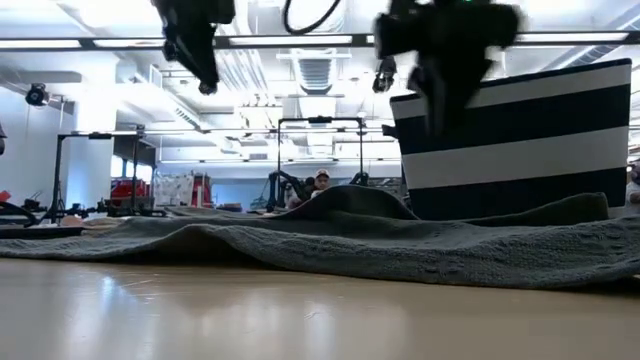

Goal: Fold towel
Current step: Fold the black towel

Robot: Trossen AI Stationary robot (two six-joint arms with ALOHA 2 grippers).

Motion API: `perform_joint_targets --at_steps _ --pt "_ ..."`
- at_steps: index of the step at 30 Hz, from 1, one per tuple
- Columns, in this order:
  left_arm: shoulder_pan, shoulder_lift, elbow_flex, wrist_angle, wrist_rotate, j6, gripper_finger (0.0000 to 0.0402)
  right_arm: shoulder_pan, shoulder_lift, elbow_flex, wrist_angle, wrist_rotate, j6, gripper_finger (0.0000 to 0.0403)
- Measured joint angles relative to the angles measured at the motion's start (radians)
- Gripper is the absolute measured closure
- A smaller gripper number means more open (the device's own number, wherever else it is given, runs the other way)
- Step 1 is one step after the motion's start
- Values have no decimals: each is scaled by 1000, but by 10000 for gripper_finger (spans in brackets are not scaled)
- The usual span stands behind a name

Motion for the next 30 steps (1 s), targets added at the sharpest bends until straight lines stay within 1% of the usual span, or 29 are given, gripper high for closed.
perform_joint_targets --at_steps 2,3,5,7,9,11,13,17,20,22,24,26,29,30 --pt "-52 -1 -58 81 140 -4 257 70 1 -76 75 5 60 213" --pt "-87 -2 -100 151 186 -4 260 103 2 -115 132 5 91 213" --pt "-163 -2 -188 298 238 -6 267 165 11 -189 277 1 148 212" --pt "-245 4 -285 467 250 -23 276 214 18 -256 389 1 193 213" --pt "-323 22 -383 686 251 -63 287 242 35 -300 522 7 229 217" --pt "-384 56 -472 885 252 -126 298 259 62 -323 578 10 266 221" --pt "-426 100 -543 1069 248 -191 309 261 93 -318 643 3 283 227" --pt "-478 234 -654 1292 208 -290 329 259 169 -227 660 -2 239 236" --pt "-508 352 -677 1372 209 -338 339 261 209 -134 631 -32 173 241" --pt "-529 420 -678 1355 213 -366 346 261 212 -68 519 -42 134 243" --pt "-547 479 -660 1328 239 -390 354 261 196 -14 347 -10 128 242" --pt "-558 502 -637 1247 286 -400 362 262 176 22 148 42 154 241" --pt "-568 487 -612 1043 352 -408 375 270 125 16 -54 118 223 239" --pt "-570 466 -612 978 363 -408 380 270 102 -5 -86 128 242 238"
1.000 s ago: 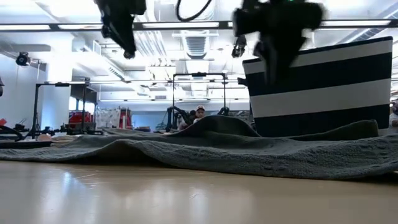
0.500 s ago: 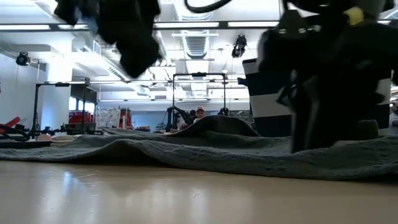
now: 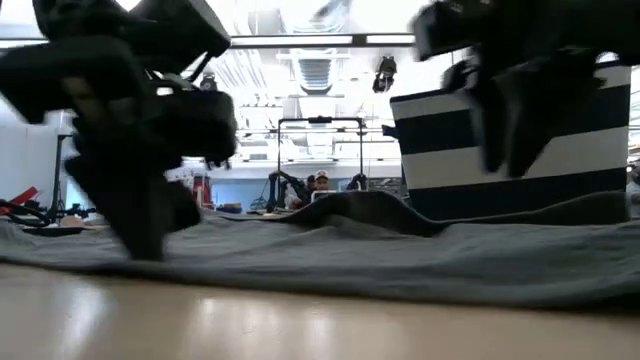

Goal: Fold towel
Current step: Fold the black towel

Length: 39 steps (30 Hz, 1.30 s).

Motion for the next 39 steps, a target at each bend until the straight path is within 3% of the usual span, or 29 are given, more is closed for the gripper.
perform_joint_targets --at_steps 3,6,10,13,15,19,23,26,30,34,36,39 --pt "-3 -81 -11 -190 -19 2 396 0 -55 -95 19 -16 46 240" --pt "-3 -187 -26 -308 -188 2 397 -5 -92 -203 129 -97 84 246" --pt "-2 -322 -50 -246 -493 1 392 -5 -100 -328 394 -220 110 254" --pt "6 -371 -73 -181 -566 32 398 -12 -100 -379 374 -251 100 259" --pt "10 -376 -86 -169 -565 43 400 -33 -101 -393 240 -236 101 262" --pt "10 -356 -129 -161 -563 29 399 -64 -138 -387 -156 -77 148 263" --pt "10 -318 -195 -124 -551 -64 401 -69 -220 -383 -323 108 244 259" --pt "8 -290 -244 39 -475 -105 399 -71 -291 -397 -173 114 281 260" --pt "-13 -236 -295 323 -345 -100 397 -69 -354 -450 295 78 217 268" --pt "-38 -170 -288 451 -212 -89 401 -71 -340 -515 700 -34 127 279" --pt "-58 -129 -257 462 -128 -97 400 -71 -318 -527 737 -98 122 285" --pt "-101 -72 -197 468 -17 -95 400 -71 -286 -529 577 -149 122 293"
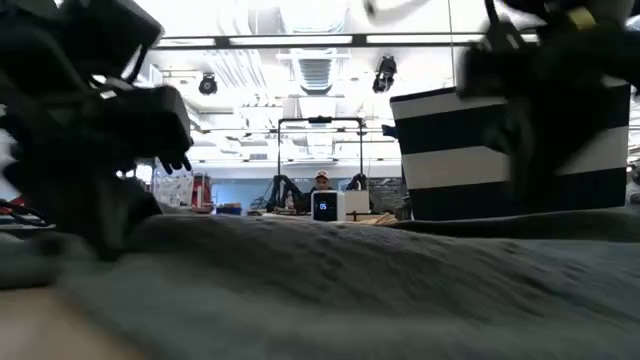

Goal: Fold towel
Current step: Fold the black towel

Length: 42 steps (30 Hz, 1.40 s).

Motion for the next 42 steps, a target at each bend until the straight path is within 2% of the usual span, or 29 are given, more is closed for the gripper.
perform_joint_targets --at_steps 4,6,8,10,12,18,21,28,30,33,35,37,42 --pt "-28 42 94 -29 115 47 400 -14 20 -2 -358 52 35 301" --pt "-26 37 145 -73 114 88 399 -28 18 -1 -479 99 74 304" --pt "-20 20 191 -171 83 148 399 -39 2 3 -497 121 91 307" --pt "-14 13 229 -269 20 204 400 -42 -12 21 -443 129 88 309" --pt "-9 10 256 -331 -37 235 401 -41 -20 35 -314 142 56 311" --pt "-1 18 282 -353 -50 254 401 -86 13 16 218 158 -180 309" --pt "-1 27 274 -348 -88 233 399 -156 86 13 302 159 -256 313" --pt "-19 72 196 -318 -182 105 400 -324 200 50 322 163 -421 331" --pt "-25 89 178 -291 -185 73 400 -362 199 74 310 231 -460 336" --pt "-32 103 160 -236 -185 52 400 -409 188 108 301 460 -464 345" --pt "-33 110 159 -206 -183 48 400 -428 172 135 309 542 -449 350" --pt "-34 111 155 -178 -183 44 401 -436 164 153 311 483 -451 355" --pt "-35 100 174 -167 -161 61 401 -411 164 159 318 46 -443 365"
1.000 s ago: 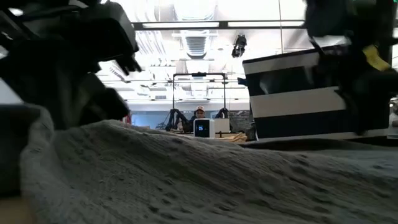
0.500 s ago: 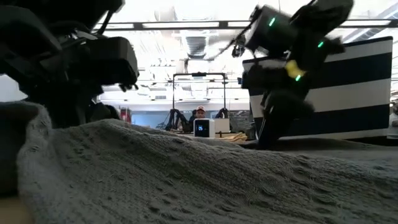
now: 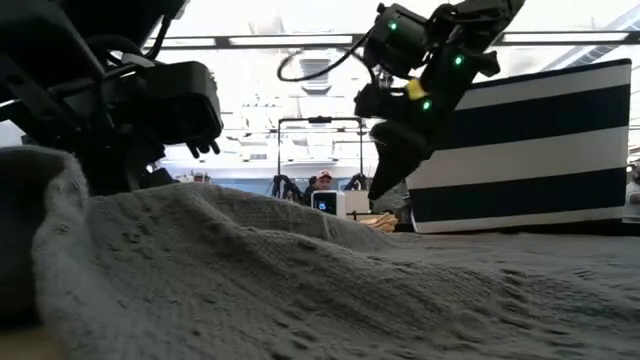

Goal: Fold towel
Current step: Fold the black towel

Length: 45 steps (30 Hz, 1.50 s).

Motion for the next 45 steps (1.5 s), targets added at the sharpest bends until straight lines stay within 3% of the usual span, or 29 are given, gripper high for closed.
perform_joint_targets --at_steps 3,9,14,20,25,31,33,39,45 --pt "5 -30 5 -46 5 35 401 63 1 -18 -3 -144 58 369" --pt "99 -143 20 -88 6 218 401 259 2 -43 -1 -151 237 369" --pt "293 -155 8 -110 -1 381 401 411 2 -45 -21 -152 402 363" --pt "536 -84 -30 -144 -7 392 401 507 2 -46 -117 -155 524 357" --pt "587 -110 -53 -264 32 345 401 480 1 -66 -393 -99 458 363" --pt "471 -188 -90 -337 308 131 401 312 -4 -140 -472 175 246 378" --pt "408 -216 -93 -325 335 123 401 252 -4 -135 -489 263 214 381" --pt "329 -262 -85 -306 205 167 401 206 -60 -67 -487 274 206 384" --pt "392 -267 -74 -280 -79 227 401 285 -66 -66 -199 37 253 384"
